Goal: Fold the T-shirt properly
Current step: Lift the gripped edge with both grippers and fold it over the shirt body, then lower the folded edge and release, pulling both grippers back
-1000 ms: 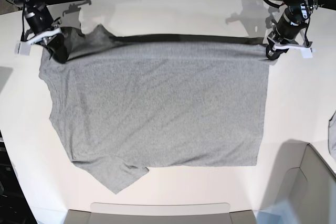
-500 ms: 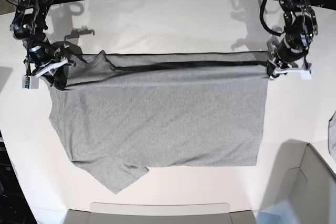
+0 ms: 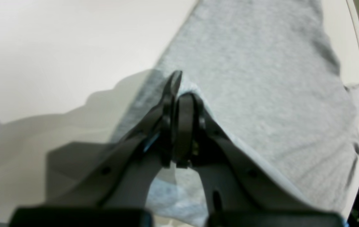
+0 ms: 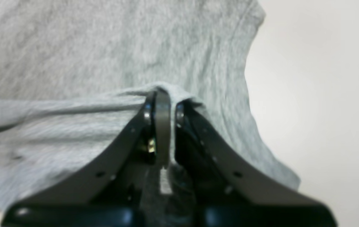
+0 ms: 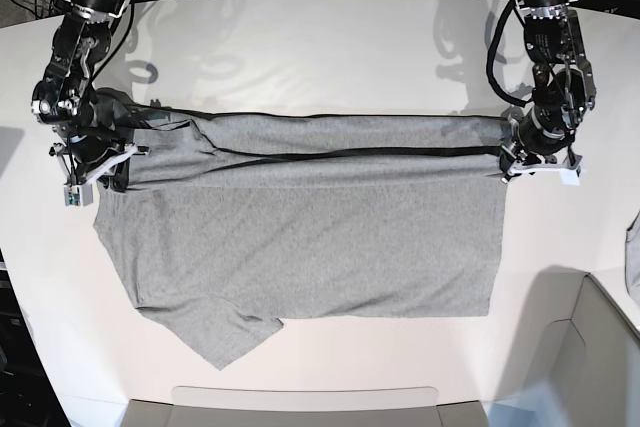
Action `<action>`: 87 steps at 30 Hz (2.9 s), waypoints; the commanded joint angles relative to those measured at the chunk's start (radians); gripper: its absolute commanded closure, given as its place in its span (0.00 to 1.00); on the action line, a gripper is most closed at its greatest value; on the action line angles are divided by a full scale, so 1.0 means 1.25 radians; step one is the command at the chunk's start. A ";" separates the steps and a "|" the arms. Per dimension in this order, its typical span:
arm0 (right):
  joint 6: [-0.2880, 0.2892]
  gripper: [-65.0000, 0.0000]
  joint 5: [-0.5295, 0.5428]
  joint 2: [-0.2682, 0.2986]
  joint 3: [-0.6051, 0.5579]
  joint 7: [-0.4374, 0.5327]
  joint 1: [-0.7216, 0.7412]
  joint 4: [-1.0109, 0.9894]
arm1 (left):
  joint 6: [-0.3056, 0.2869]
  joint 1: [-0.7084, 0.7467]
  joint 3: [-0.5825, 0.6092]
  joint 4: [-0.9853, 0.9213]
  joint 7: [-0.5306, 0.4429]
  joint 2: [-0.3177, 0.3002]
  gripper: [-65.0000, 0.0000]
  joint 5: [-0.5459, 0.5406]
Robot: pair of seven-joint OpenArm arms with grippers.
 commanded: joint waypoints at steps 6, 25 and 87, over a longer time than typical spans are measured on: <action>0.000 1.00 -0.039 0.012 -0.006 0.023 0.079 -0.046 | -0.004 -0.035 -0.007 0.006 -0.020 -0.014 1.00 0.016; -0.003 0.59 -0.082 0.011 -0.034 0.023 0.069 0.082 | -0.001 0.015 -0.015 0.154 -0.010 -0.015 0.69 0.055; 0.207 0.96 -0.088 0.035 0.010 0.022 -0.373 0.088 | -0.162 0.586 0.206 0.041 -0.113 -0.169 1.00 0.060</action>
